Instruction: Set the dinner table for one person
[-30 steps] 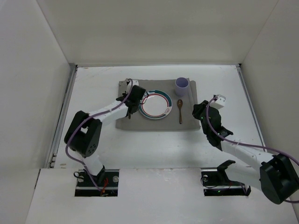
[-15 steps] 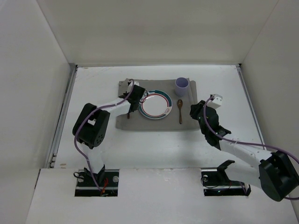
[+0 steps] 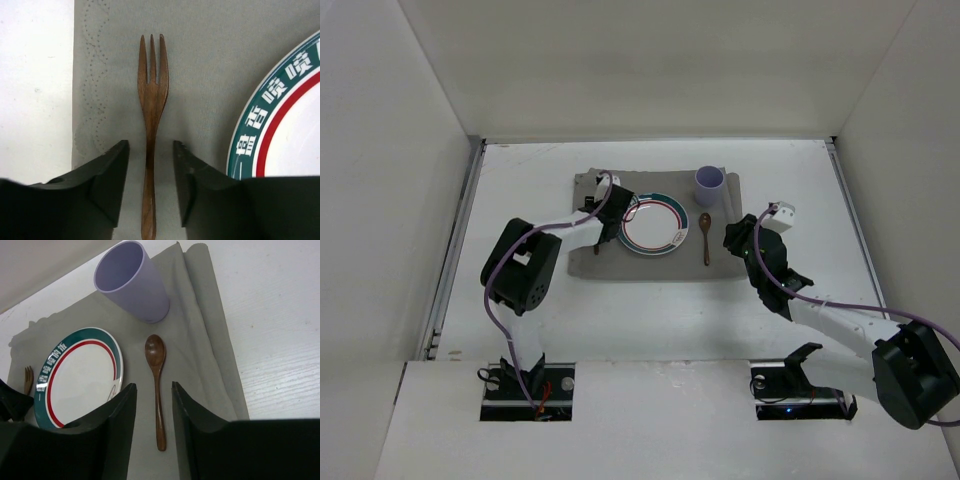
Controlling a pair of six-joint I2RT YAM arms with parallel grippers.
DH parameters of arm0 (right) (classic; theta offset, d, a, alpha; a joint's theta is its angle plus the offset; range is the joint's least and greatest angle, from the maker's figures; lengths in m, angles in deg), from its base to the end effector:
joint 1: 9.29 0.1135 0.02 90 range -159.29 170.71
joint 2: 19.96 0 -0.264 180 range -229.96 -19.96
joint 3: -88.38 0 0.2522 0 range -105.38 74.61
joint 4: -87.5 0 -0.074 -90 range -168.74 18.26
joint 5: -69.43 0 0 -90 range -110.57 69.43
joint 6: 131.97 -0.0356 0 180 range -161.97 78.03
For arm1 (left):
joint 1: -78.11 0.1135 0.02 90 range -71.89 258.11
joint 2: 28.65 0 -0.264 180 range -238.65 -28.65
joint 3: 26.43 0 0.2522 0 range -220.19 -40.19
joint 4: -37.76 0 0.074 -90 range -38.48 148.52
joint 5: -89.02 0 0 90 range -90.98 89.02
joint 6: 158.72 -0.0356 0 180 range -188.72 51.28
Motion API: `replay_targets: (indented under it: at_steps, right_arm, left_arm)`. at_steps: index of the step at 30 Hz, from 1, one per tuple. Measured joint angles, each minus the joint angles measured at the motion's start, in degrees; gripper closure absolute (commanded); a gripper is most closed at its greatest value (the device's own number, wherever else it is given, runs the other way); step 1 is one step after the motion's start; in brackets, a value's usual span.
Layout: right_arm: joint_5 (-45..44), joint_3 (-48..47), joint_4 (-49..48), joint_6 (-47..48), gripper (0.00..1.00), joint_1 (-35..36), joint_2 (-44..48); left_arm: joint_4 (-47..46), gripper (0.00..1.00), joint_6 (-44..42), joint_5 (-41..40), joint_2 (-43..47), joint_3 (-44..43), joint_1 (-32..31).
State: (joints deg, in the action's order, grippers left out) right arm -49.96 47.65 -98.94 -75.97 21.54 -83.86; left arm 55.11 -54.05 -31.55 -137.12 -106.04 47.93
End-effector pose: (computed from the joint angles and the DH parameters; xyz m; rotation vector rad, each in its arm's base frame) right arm 0.2119 0.1061 0.2211 0.4011 1.7917 0.3194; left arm 0.3522 -0.1839 0.1666 0.0584 2.2501 0.2222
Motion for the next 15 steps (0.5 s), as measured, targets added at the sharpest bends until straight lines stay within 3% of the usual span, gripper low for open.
replay_targets:
  at_steps: [7, 8, 9, 15]
  right_arm:
    - [0.02, 0.00, 0.00, 0.13, 0.51, 0.00, 0.87]
    - [0.00, 0.00, 0.00, 0.13, 0.50, 0.00, 1.20]
    - [0.00, 0.00, 0.00, 0.13, 0.50, -0.02, 1.60]
    - [0.00, 0.00, -0.04, 0.11, 0.49, -0.11, 3.15]
  left_arm:
    - [-1.27, 0.33, 0.68, -3.02, 6.84, 6.01, -3.06]
    - [-1.40, 0.23, 0.79, -3.69, 8.66, 6.99, -3.65]
    - [-1.84, 0.00, 0.92, -4.42, 10.67, 8.04, -4.28]
    - [-4.35, 0.00, 2.67, -6.51, 23.43, 14.32, -6.91]
